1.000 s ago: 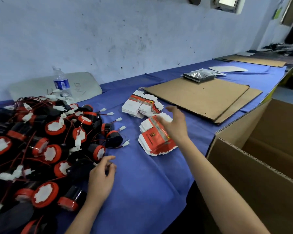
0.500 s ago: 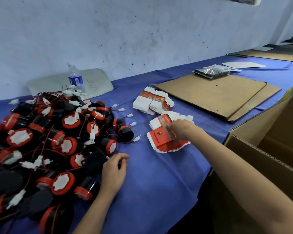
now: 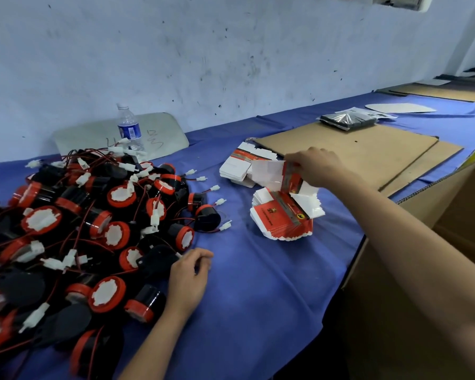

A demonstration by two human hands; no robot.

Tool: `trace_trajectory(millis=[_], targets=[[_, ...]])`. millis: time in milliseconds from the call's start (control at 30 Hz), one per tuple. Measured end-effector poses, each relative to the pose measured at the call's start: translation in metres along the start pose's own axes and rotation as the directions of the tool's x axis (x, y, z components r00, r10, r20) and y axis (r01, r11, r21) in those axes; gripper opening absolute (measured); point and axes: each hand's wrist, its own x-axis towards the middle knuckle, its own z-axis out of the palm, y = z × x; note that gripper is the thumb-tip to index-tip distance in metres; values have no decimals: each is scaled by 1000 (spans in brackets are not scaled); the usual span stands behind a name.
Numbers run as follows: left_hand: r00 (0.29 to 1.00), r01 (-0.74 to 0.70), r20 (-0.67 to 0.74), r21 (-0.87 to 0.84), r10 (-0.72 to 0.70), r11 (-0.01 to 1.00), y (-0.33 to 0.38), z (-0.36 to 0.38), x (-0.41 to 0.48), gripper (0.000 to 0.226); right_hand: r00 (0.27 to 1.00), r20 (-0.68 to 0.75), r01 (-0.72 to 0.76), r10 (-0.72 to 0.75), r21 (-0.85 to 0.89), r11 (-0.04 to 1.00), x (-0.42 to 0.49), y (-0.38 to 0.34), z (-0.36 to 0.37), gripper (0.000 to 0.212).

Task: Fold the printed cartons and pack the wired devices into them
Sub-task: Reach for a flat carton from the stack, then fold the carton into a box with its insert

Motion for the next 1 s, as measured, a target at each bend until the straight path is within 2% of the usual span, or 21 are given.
trace_trajectory(millis=[167, 233, 300, 433, 533, 600, 667, 733, 800, 900, 1000], targets=[[1000, 1, 14, 14, -1, 1000, -2, 2, 1, 32, 988, -109, -87, 110, 199, 976, 2, 11, -3, 32], [1000, -4, 13, 22, 4, 1000, -4, 3, 2, 29, 974, -102, -146, 203, 404, 903, 7, 14, -12, 29], [1000, -9, 9, 26, 9, 1000, -4, 3, 2, 26, 976, -14, -169, 219, 588, 791, 11, 17, -19, 24], [1000, 12, -11, -11, -12, 1000, -2, 3, 0, 26, 971, 102, -199, 215, 844, 498, -2, -5, -5, 24], [998, 65, -10, -174, -68, 983, 2, 3, -1, 22, 973, 172, -188, 154, 977, 96, -27, -41, 39, 19], [997, 76, 17, -283, -74, 956, 5, 1, -2, 29, 957, 244, -238, 155, 970, -55, -48, -72, 73, 20], [999, 41, 39, -357, -28, 933, 8, 1, -4, 41, 939, 290, -273, 185, 955, -113, -65, -100, 101, 21], [1000, 16, 20, -373, -9, 928, 10, 0, -6, 46, 942, 270, -248, 199, 960, -128, -76, -124, 121, 18], [1000, 1, -6, -358, -3, 934, 12, 1, -7, 41, 950, 245, -219, 193, 965, -146, -83, -139, 130, 16], [998, 28, -34, -385, -44, 923, 13, -2, -7, 38, 953, 253, -218, 166, 954, -207, -86, -155, 127, 32], [998, 52, -6, -415, -60, 908, 12, -4, -10, 37, 974, 207, -179, 90, 951, -254, -89, -156, 121, 29]])
